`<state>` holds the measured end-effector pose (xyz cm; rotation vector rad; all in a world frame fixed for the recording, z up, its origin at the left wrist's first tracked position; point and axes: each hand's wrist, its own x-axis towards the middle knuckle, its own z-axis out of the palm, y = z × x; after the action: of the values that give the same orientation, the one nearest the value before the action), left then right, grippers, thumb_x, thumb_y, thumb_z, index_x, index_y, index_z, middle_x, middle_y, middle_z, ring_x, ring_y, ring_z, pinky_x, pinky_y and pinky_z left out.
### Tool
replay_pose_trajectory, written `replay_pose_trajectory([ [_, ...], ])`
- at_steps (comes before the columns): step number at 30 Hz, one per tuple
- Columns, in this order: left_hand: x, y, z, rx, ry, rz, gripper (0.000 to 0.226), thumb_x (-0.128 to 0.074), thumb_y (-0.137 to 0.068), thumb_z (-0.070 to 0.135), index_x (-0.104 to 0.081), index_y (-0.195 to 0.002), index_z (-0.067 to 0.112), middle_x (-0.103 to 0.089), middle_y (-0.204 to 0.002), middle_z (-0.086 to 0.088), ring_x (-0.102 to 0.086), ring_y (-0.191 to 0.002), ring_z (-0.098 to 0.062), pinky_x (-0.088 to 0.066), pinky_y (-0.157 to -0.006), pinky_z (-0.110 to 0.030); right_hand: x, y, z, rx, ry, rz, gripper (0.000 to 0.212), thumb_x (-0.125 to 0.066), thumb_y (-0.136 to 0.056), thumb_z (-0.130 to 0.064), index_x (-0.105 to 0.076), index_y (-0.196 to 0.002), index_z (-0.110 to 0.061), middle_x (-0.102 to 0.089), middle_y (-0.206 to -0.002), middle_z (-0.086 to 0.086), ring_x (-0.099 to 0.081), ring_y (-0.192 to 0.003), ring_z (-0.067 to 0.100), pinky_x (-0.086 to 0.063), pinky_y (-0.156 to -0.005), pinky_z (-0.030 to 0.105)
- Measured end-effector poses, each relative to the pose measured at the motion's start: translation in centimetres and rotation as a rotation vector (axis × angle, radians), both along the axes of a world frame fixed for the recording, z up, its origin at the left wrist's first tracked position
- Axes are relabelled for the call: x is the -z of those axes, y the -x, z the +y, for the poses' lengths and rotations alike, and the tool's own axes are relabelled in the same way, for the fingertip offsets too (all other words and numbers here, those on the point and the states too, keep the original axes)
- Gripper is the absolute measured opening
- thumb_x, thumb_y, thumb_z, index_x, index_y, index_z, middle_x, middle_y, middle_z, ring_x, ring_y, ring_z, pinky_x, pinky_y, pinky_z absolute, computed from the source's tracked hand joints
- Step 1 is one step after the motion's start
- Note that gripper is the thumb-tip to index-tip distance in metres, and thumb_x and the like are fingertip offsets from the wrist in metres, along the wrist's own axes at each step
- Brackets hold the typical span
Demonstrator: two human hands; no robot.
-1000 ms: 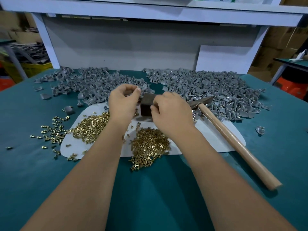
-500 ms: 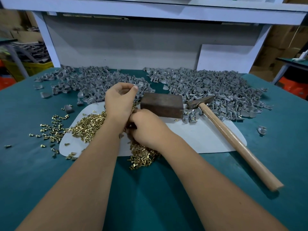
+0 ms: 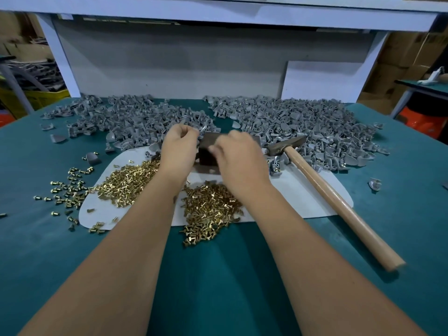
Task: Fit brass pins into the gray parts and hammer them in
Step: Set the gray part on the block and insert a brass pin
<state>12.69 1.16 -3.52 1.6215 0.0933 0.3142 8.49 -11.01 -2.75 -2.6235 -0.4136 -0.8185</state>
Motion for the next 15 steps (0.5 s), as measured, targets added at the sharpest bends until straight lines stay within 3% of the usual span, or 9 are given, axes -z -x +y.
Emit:
replay_pose_trajectory([
  [2,0.0,0.3,-0.2,0.019,-0.033,0.040,0.011,-0.050,-0.099,0.023,-0.056,-0.090,0.022,-0.066,-0.099,-0.002,-0.064,-0.094,-0.021,-0.056,-0.090,-0.045,0.1,-0.6,-1.3,0.174,-0.181,0.032,0.027,-0.040,-0.098,-0.037,-0.059,-0.092,-0.018,-0.047,-0.091,-0.005,-0.042,-0.089,0.012,-0.038,-0.078,0.027],
  [5,-0.3,0.6,-0.3,0.022,-0.082,0.041,0.011,-0.050,-0.098,0.026,-0.056,-0.090,0.021,-0.068,-0.105,-0.010,-0.065,-0.101,-0.030,-0.053,-0.095,-0.050,0.2,-1.2,-2.7,0.267,-0.384,0.108,0.023,-0.042,-0.100,-0.035,-0.052,-0.084,-0.021,-0.045,-0.097,-0.003,-0.039,-0.095,0.016,-0.032,-0.080,0.031],
  [7,-0.3,0.8,-0.3,0.016,-0.123,0.022,0.011,-0.050,-0.098,0.027,-0.057,-0.092,0.022,-0.067,-0.105,-0.006,-0.065,-0.102,-0.028,-0.053,-0.095,-0.050,0.2,-1.4,-3.3,0.317,-0.475,0.119,0.022,-0.043,-0.100,-0.034,-0.054,-0.085,-0.021,-0.043,-0.101,-0.001,-0.040,-0.093,0.017,-0.033,-0.079,0.033],
  [9,-0.3,0.9,-0.4,-0.004,-0.176,0.003,0.010,-0.050,-0.098,0.028,-0.058,-0.095,0.022,-0.066,-0.103,-0.001,-0.064,-0.100,-0.024,-0.054,-0.093,-0.047,0.2,-1.6,-3.5,0.330,-0.581,0.188,0.025,-0.040,-0.101,-0.032,-0.055,-0.086,-0.017,-0.050,-0.105,0.006,-0.046,-0.084,0.019,-0.031,-0.068,0.031],
  [13,-0.1,1.4,-0.6,-0.101,-0.267,-0.035,0.010,-0.053,-0.096,0.028,-0.060,-0.097,0.022,-0.063,-0.094,0.005,-0.062,-0.088,-0.016,-0.051,-0.067,-0.031,0.3,-1.6,-3.8,0.323,-0.562,0.221,0.028,-0.039,-0.101,-0.032,-0.053,-0.084,-0.016,-0.058,-0.102,0.011,-0.047,-0.071,0.018,-0.025,-0.053,0.030],
  [15,-0.1,1.6,-0.7,-0.131,-0.322,-0.054,0.011,-0.053,-0.096,0.030,-0.061,-0.097,0.022,-0.064,-0.090,0.006,-0.059,-0.081,-0.011,-0.043,-0.059,-0.028,0.2,-1.4,-3.6,0.347,-0.523,0.204,0.027,-0.041,-0.100,-0.034,-0.057,-0.088,-0.018,-0.057,-0.103,0.007,-0.051,-0.078,0.019,-0.029,-0.055,0.029],
])
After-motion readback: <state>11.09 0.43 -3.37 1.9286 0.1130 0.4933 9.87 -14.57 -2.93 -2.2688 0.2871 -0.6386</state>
